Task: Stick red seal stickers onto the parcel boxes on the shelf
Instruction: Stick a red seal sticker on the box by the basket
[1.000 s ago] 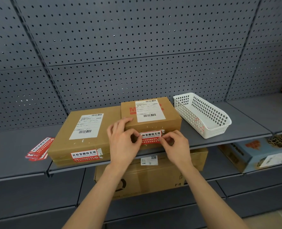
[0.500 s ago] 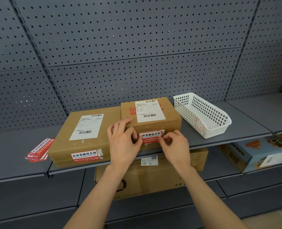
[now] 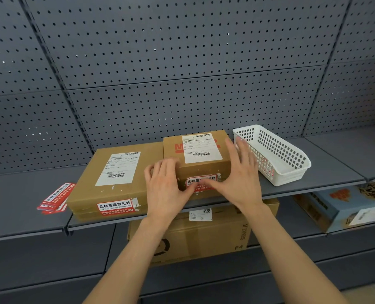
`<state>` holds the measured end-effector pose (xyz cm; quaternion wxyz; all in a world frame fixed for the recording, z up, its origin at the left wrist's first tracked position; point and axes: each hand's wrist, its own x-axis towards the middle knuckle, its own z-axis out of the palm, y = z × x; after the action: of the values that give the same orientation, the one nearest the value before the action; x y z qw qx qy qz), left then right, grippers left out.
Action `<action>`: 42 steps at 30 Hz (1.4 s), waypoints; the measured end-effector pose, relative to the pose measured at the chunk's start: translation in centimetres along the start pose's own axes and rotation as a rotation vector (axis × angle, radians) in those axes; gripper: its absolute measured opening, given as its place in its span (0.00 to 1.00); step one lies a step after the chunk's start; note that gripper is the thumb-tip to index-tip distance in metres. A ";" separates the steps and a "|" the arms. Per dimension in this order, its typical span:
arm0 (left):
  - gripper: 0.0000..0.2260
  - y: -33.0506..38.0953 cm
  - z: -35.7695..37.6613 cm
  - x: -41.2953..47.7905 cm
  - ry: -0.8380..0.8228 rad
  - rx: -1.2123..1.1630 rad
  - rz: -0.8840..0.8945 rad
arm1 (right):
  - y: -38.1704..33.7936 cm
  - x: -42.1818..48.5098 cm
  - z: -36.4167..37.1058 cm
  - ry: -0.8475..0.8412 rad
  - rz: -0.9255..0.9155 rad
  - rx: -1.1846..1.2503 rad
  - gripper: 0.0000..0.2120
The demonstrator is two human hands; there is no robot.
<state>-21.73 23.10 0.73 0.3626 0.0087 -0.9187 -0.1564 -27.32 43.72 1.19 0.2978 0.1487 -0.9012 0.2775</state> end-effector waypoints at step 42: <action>0.29 -0.1 0.5 1.1 -0.013 0.067 -0.021 | 1.3 0.2 1.2 -0.009 -0.062 0.026 0.43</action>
<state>-22.84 22.99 1.11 0.3545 0.0298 -0.9256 -0.1293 -28.60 44.02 -0.07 0.3002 0.1815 -0.8938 0.2792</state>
